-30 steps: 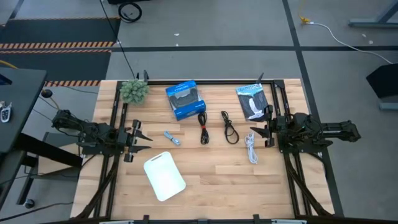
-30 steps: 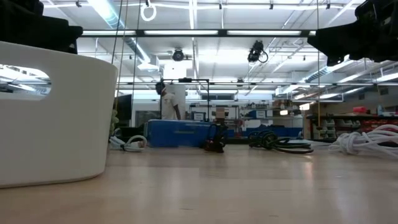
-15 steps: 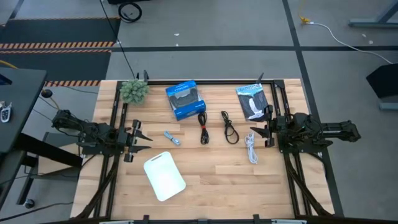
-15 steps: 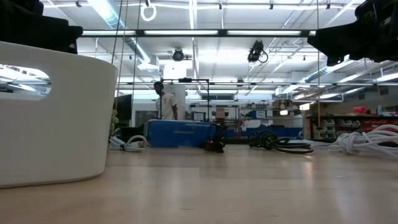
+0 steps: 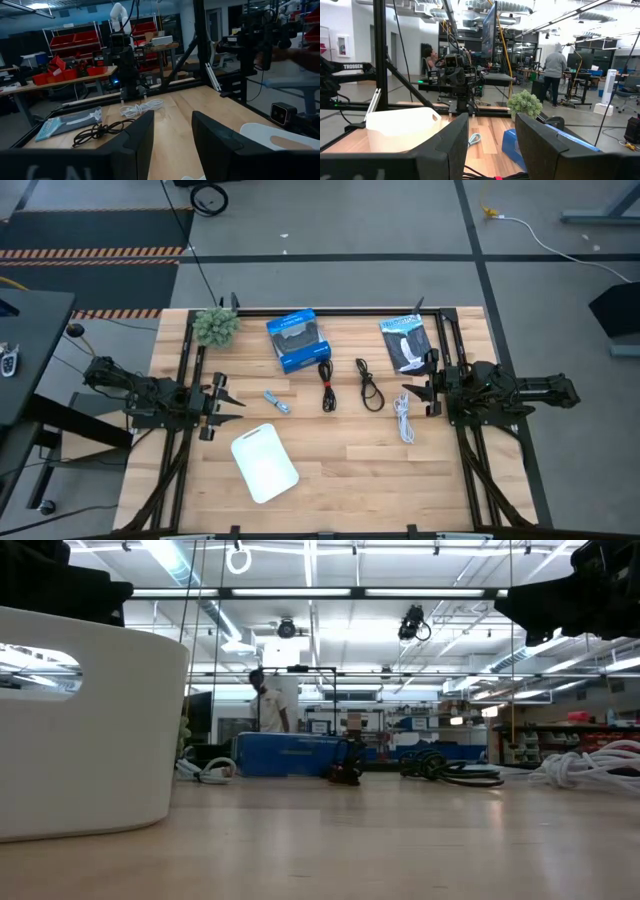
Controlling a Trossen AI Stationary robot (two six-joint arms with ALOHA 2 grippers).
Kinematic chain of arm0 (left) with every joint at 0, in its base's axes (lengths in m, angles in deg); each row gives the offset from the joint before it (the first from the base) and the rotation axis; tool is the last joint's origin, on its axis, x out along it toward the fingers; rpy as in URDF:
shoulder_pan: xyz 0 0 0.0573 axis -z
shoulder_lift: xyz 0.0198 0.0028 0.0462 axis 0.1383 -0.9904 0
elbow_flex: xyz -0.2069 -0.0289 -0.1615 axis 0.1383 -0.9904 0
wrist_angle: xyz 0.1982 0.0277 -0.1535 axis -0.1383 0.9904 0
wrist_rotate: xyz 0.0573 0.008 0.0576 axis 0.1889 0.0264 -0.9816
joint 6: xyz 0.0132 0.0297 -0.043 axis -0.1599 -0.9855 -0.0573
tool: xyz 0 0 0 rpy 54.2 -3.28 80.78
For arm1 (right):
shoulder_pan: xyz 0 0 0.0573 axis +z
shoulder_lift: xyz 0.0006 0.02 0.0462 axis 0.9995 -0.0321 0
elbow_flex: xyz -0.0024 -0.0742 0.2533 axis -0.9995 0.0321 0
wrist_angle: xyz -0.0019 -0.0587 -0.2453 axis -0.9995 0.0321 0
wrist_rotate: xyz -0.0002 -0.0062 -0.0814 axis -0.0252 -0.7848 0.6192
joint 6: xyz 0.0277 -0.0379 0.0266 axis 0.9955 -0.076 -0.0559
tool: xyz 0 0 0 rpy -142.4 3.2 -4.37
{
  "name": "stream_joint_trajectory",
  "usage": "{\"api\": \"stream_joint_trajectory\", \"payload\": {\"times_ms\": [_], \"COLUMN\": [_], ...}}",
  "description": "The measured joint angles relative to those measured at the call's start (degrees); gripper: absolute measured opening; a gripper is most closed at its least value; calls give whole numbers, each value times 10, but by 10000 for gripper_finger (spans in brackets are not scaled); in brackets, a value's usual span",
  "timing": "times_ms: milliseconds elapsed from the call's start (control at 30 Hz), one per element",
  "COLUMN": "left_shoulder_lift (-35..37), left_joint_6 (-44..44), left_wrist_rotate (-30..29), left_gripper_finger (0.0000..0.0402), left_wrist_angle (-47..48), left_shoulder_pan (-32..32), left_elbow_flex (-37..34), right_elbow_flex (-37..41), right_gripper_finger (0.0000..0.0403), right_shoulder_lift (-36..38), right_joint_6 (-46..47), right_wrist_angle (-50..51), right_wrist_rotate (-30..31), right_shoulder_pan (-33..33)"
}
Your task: Pick and place USB-C Cables
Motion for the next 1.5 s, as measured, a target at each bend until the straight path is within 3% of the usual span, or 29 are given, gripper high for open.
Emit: {"api": "stream_joint_trajectory", "payload": {"times_ms": [300,533,833,1033,1167,1500], "left_shoulder_lift": [0,0,0,0,0,0], "left_joint_6": [0,0,0,0,0,0], "left_wrist_rotate": [0,0,0,0,0,0], "left_gripper_finger": [142,142,142,142,142,142], "left_wrist_angle": [0,0,0,0,0,0], "left_shoulder_pan": [0,0,0,0,0,0], "left_elbow_flex": [0,0,0,0,0,0], "right_elbow_flex": [0,0,0,-2,-32,-194], "right_gripper_finger": [169,169,169,169,169,169], "right_shoulder_lift": [0,0,0,-9,-30,-227], "right_joint_6": [17,150,72,-25,-28,46], "right_wrist_angle": [-18,-137,-315,-428,-407,-97], "right_wrist_rotate": [3,45,202,208,207,226], "right_shoulder_pan": [0,0,0,-10,-22,-39]}}
